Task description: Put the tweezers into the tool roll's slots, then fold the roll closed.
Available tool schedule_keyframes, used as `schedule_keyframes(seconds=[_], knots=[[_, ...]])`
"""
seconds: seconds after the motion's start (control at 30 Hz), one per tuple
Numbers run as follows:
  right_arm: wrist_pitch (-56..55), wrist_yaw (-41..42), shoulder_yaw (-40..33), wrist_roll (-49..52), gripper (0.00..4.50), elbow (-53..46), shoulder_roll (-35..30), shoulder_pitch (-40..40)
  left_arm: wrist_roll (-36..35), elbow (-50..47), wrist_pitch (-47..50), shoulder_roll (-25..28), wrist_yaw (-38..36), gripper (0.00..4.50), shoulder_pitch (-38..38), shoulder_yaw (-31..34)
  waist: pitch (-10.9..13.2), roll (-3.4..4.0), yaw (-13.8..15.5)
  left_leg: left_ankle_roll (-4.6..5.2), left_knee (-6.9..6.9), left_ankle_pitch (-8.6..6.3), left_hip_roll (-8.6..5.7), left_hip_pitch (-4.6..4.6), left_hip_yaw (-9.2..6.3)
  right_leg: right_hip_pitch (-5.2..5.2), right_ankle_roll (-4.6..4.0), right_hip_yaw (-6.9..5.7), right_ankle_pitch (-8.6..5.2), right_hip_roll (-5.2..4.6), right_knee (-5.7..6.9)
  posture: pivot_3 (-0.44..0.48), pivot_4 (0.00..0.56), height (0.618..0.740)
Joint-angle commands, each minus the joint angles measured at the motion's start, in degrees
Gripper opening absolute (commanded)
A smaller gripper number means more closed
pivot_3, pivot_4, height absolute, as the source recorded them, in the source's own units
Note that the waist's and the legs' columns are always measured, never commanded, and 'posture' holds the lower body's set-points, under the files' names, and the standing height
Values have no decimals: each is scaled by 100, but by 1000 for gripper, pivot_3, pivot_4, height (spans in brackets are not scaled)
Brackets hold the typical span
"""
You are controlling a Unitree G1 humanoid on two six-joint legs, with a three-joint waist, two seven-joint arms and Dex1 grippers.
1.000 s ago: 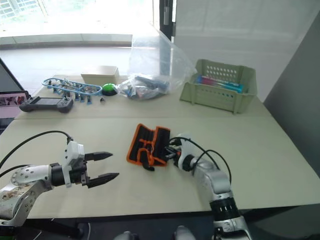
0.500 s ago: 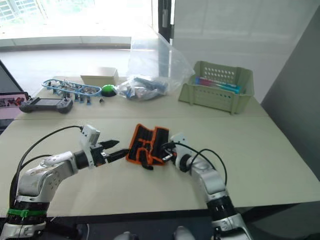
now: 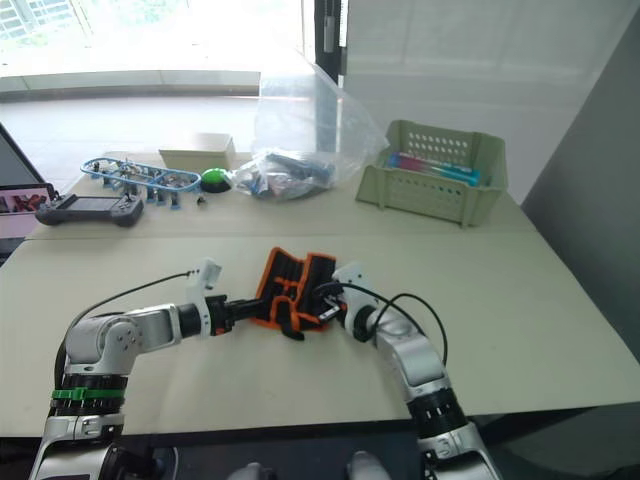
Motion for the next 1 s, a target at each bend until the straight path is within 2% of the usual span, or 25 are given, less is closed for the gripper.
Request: schedule_keyframes(seconds=[0.03, 0.17, 0.4, 0.73, 0.83, 1.0], knots=[[22, 26, 79, -58, 0, -238, 28, -86, -97, -46, 54, 3, -28, 1310, -35, 102, 0, 0, 0, 0, 0, 0, 0, -1, 0, 0, -2, 0, 1, 0, -1, 0, 150, 740], [-36, 83, 163, -74, 0, -344, 59, -73, -127, -26, 17, -44, 18, 18, -114, 226, 1, 0, 2, 0, 0, 0, 0, -3, 0, -2, -4, 0, 2, 0, -3, 0, 150, 740], [63, 141, 312, -73, 0, -296, 216, -43, -65, -13, -67, 215, -123, 18, -175, 316, 4, 0, 4, -1, 0, 0, -1, -11, -3, -5, -4, -3, 2, 0, -8, 0, 150, 740], [292, 55, 557, -134, 0, -302, 488, -11, -529, -651, 261, 883, -781, 18, -162, 242, 7, 2, 2, -2, -4, -1, 0, -17, -6, -10, -6, -8, 2, -3, -14, 0, 150, 740], [370, 46, 562, -164, 0, -157, 493, -74, -529, -506, 251, 829, -800, 18, -442, 155, 8, 1, 14, -2, -4, -1, -1, -18, -7, -9, -6, -10, 2, -4, -15, 0, 150, 740], [420, 44, 445, -204, 0, -36, 426, -123, -360, -279, 83, 440, -705, 18, -741, -182, 8, 1, 26, -3, -4, 0, -3, -14, -8, -2, -6, -13, 2, -5, -17, 0, 150, 740]])
